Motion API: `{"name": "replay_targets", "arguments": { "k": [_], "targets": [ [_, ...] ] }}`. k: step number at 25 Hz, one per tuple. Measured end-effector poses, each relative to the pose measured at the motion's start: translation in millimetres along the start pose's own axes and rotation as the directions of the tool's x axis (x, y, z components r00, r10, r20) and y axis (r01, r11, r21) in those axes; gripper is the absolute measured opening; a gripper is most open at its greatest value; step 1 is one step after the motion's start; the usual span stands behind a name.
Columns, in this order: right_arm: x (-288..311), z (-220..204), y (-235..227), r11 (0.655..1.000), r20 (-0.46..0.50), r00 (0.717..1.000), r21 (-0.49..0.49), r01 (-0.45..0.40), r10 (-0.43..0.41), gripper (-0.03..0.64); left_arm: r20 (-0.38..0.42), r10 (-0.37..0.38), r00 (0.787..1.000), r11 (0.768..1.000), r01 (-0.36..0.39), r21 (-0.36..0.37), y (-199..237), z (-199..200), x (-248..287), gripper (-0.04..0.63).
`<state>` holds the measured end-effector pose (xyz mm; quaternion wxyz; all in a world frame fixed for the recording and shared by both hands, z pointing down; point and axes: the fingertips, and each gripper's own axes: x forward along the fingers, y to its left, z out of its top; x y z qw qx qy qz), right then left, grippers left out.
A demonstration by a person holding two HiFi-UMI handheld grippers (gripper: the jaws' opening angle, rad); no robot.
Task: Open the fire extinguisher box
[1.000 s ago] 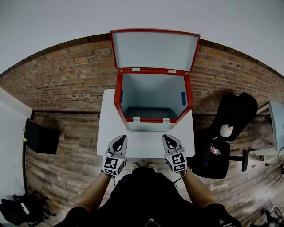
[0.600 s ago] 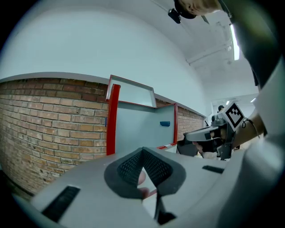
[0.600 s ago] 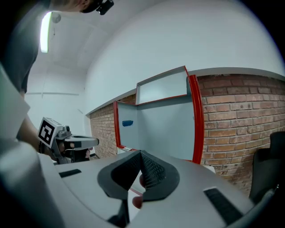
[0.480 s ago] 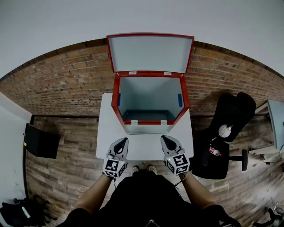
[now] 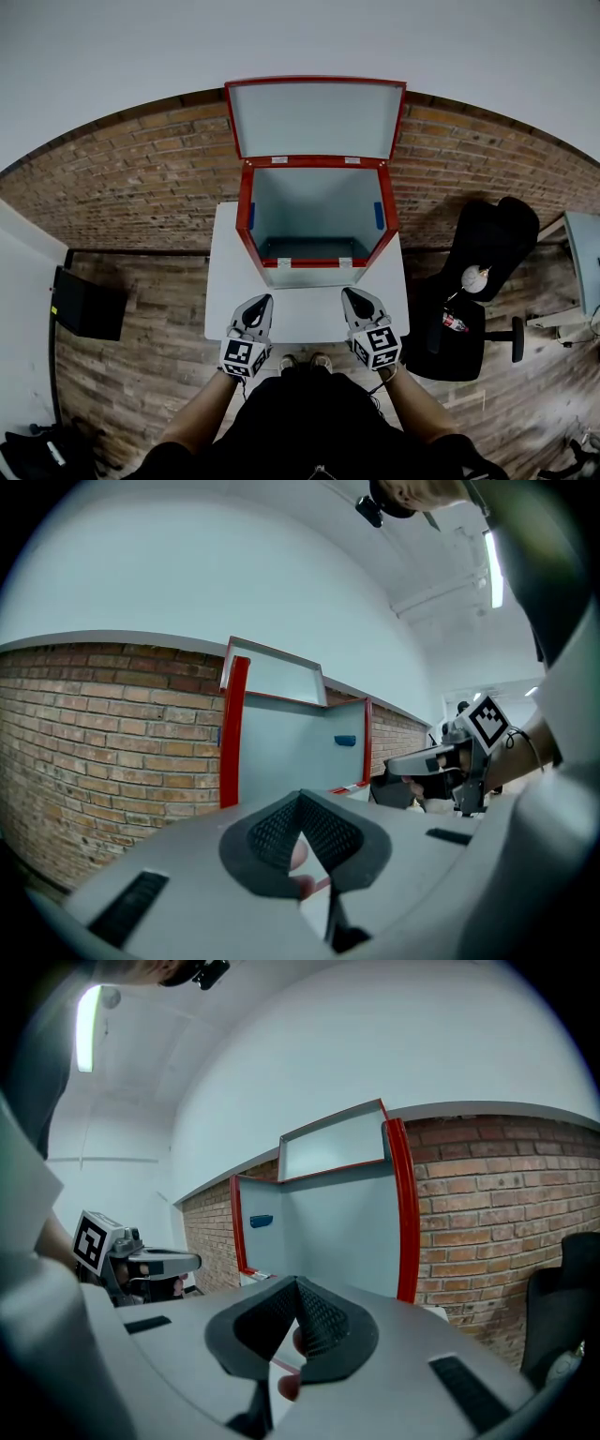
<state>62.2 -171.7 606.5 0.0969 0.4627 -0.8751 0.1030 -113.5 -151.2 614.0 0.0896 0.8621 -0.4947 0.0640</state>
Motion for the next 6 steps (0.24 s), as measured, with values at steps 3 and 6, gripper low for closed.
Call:
{"name": "replay_targets", "arguments": {
  "k": [3,6],
  "targets": [
    [0.7,-6.7,-0.5,1.0,-0.011,1.0,-0.001,0.004,-0.004,0.018,-0.001,-0.003,1.0,1.0,0.003,0.0,-0.7,-0.7,0.0,0.049],
    [0.1,-10.0,-1.1,1.0,-0.013,1.0,0.012,0.007,-0.007,0.018,0.022,-0.001,1.0,1.0,0.001,0.011,-0.3,2.0,0.1,0.049]
  ]
}}
